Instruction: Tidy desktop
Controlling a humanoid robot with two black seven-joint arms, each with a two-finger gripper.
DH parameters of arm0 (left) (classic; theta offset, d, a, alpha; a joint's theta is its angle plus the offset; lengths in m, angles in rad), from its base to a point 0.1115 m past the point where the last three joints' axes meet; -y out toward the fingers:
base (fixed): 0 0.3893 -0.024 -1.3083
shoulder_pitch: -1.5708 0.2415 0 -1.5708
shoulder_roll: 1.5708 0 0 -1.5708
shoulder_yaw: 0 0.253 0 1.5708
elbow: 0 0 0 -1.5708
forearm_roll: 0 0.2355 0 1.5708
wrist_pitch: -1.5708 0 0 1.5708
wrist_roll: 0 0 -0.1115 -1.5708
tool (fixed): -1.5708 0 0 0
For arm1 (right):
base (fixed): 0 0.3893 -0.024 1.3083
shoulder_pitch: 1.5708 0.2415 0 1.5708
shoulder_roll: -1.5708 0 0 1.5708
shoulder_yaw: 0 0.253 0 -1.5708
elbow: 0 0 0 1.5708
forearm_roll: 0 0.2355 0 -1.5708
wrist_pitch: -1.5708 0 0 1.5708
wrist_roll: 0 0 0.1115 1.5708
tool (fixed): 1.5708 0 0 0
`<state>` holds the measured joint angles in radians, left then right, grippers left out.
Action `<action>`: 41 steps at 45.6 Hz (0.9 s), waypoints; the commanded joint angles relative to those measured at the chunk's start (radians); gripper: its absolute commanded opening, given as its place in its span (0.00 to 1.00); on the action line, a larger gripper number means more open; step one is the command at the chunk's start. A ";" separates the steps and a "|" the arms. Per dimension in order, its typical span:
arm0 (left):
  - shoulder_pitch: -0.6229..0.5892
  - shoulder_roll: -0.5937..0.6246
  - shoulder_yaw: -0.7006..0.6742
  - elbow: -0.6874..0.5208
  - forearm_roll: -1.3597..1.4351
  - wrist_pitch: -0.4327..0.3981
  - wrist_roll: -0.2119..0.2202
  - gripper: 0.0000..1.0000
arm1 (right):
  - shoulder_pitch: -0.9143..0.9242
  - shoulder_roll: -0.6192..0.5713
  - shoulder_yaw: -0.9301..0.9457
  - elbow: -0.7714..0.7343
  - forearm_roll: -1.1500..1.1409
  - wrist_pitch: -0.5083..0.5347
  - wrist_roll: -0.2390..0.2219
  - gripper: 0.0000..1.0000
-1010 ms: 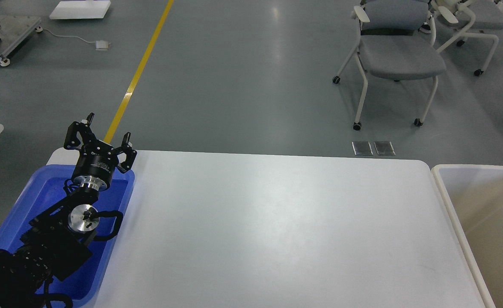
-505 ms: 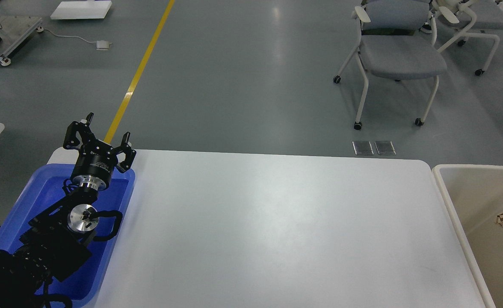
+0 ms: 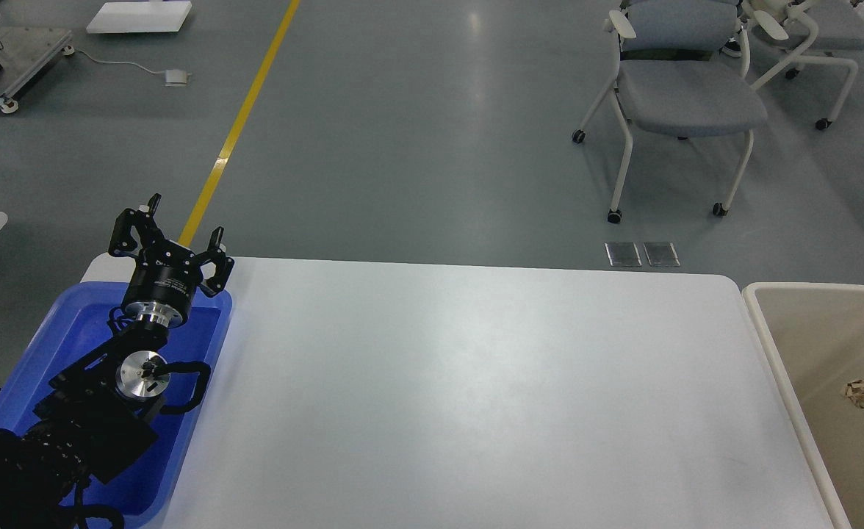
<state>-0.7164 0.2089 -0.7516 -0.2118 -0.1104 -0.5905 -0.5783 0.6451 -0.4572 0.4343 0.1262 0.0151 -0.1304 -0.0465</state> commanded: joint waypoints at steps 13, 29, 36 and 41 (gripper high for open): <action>0.000 0.001 0.000 0.000 0.000 0.000 0.000 1.00 | 0.004 -0.008 0.031 0.010 -0.003 0.002 0.010 1.00; 0.000 0.001 0.000 0.000 0.000 0.000 0.000 1.00 | 0.045 -0.067 0.109 0.033 0.002 0.011 0.011 1.00; 0.000 0.001 0.000 0.000 0.000 0.000 0.000 1.00 | 0.064 -0.139 0.300 0.196 0.003 0.041 0.011 1.00; 0.000 0.000 0.000 0.000 0.000 0.000 0.000 1.00 | 0.064 -0.166 0.428 0.331 0.003 0.069 0.011 1.00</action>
<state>-0.7164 0.2099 -0.7517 -0.2116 -0.1104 -0.5906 -0.5783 0.6914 -0.5550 0.6357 0.2494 0.0168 -0.1033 -0.0358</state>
